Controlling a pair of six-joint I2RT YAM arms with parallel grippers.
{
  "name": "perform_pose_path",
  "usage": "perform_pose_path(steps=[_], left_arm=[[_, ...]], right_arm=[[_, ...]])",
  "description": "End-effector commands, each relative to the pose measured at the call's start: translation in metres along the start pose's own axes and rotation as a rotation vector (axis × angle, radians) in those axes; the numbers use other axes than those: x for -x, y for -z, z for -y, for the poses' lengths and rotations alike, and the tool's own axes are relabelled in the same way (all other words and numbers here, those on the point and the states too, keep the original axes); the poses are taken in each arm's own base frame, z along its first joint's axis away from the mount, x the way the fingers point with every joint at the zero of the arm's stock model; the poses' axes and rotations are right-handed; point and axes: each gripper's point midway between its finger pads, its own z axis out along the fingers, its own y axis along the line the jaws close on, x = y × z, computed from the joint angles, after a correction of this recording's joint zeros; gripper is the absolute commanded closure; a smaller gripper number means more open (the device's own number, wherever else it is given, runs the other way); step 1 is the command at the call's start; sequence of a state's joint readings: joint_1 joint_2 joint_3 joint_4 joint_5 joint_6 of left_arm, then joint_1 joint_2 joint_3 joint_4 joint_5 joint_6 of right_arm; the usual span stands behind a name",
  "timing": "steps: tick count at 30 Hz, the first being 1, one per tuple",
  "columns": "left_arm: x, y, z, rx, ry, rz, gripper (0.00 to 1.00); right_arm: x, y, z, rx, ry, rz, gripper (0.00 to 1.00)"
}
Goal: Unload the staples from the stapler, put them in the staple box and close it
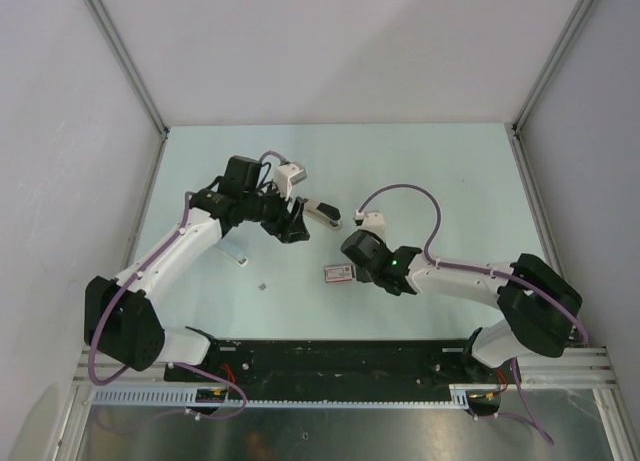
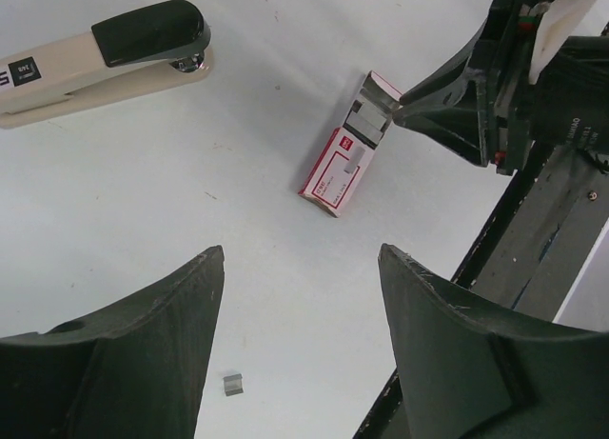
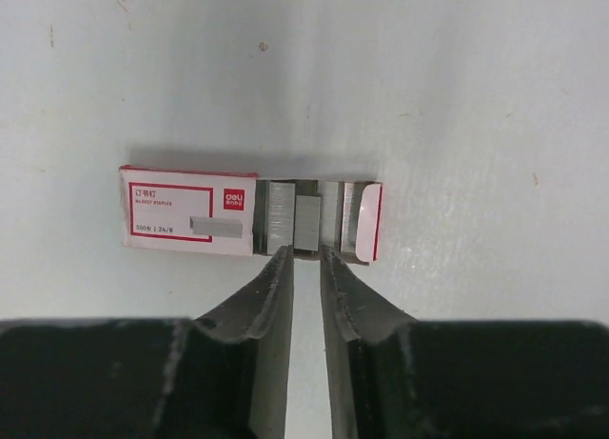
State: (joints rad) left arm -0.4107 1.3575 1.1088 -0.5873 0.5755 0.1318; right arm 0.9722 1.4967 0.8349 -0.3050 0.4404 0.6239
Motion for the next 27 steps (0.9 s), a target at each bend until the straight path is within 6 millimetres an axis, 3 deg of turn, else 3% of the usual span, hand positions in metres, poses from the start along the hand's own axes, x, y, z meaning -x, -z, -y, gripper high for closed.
perform_pose_path(steps=[1,7,13,19,27], left_arm=[[0.008,0.008,0.01,-0.024,-0.093,0.035,0.29],[-0.021,-0.012,0.001,0.036,-0.234,-0.073,0.29],[-0.064,-0.045,-0.014,0.053,-0.379,-0.257,0.33],[-0.075,-0.07,-0.025,0.063,-0.435,-0.344,0.37],[-0.093,-0.095,-0.023,0.07,-0.482,-0.408,0.39]], right_arm=[[0.029,0.008,0.005,-0.025,-0.036,0.076,0.81],[0.038,0.001,0.035,0.024,-0.175,0.052,0.84],[0.028,-0.003,0.039,0.235,-0.366,-0.004,0.78],[0.017,-0.009,0.043,0.345,-0.489,-0.052,0.78],[-0.002,-0.02,0.037,0.44,-0.597,-0.127,0.78]])
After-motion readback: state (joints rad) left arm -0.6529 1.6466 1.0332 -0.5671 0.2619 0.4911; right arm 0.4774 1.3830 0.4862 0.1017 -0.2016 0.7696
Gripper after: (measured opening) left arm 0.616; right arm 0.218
